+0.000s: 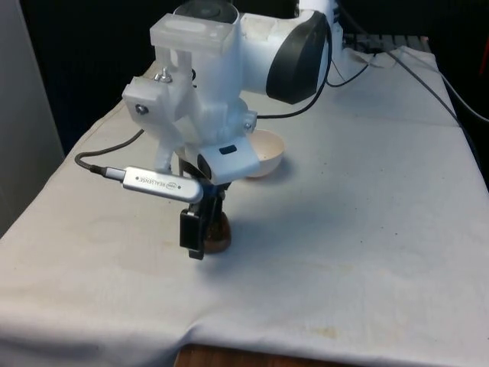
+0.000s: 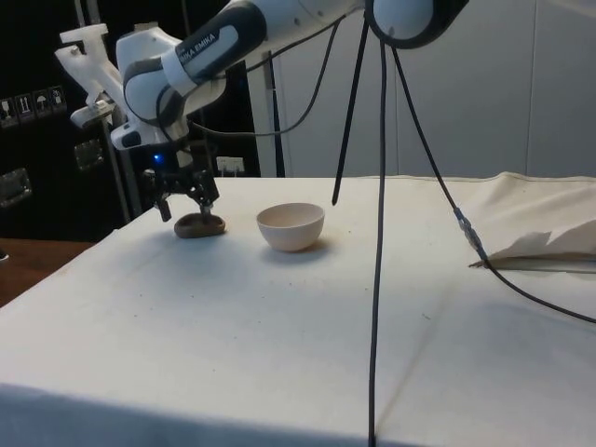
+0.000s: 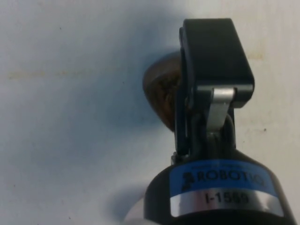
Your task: Pour the coffee beans from the cup into the bowl.
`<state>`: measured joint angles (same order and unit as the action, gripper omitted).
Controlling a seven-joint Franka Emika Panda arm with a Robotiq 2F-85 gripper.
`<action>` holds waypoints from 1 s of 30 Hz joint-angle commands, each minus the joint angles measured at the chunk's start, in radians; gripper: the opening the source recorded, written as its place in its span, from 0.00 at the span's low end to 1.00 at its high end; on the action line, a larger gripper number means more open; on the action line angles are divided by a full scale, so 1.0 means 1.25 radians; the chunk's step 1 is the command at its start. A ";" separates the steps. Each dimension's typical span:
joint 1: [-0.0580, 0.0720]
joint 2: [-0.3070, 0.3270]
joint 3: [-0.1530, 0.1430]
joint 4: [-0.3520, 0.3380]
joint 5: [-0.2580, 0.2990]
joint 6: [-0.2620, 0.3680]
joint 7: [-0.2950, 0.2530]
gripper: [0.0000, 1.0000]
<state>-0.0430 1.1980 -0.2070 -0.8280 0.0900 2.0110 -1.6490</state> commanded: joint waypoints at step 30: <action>0.002 0.019 0.002 0.019 0.002 0.031 -0.019 0.45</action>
<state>-0.0410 1.2150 -0.2050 -0.8130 0.0930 2.0590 -1.6710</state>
